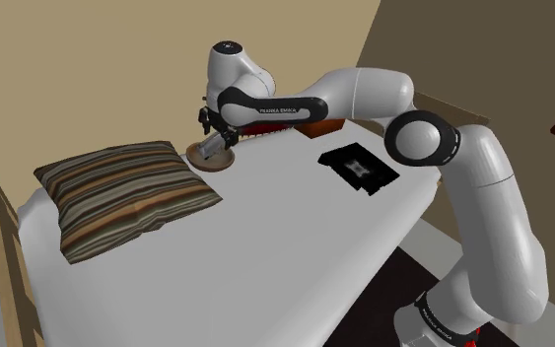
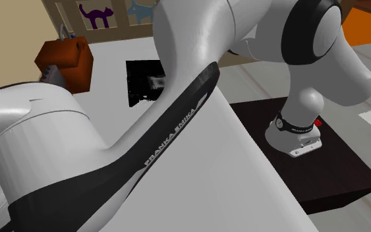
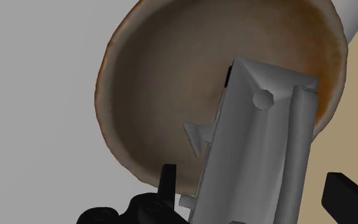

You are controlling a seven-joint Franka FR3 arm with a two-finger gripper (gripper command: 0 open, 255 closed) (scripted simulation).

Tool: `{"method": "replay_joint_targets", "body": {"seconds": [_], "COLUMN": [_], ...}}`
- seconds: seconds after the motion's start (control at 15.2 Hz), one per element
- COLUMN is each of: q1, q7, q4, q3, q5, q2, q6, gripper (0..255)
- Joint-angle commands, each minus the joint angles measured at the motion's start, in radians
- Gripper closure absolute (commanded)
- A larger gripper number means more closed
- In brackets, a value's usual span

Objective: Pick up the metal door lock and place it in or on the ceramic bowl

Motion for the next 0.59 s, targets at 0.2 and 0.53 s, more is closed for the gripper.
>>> {"method": "replay_joint_targets", "body": {"seconds": [0.2, 0.53], "q1": [0.001, 0.004], "q7": [0.002, -0.002], "q4": [-0.016, -0.014], "q3": [0.01, 0.018], "q5": [0.009, 0.019], "q2": [-0.042, -0.074], "q6": [-0.029, -0.063], "gripper": [0, 0]}}
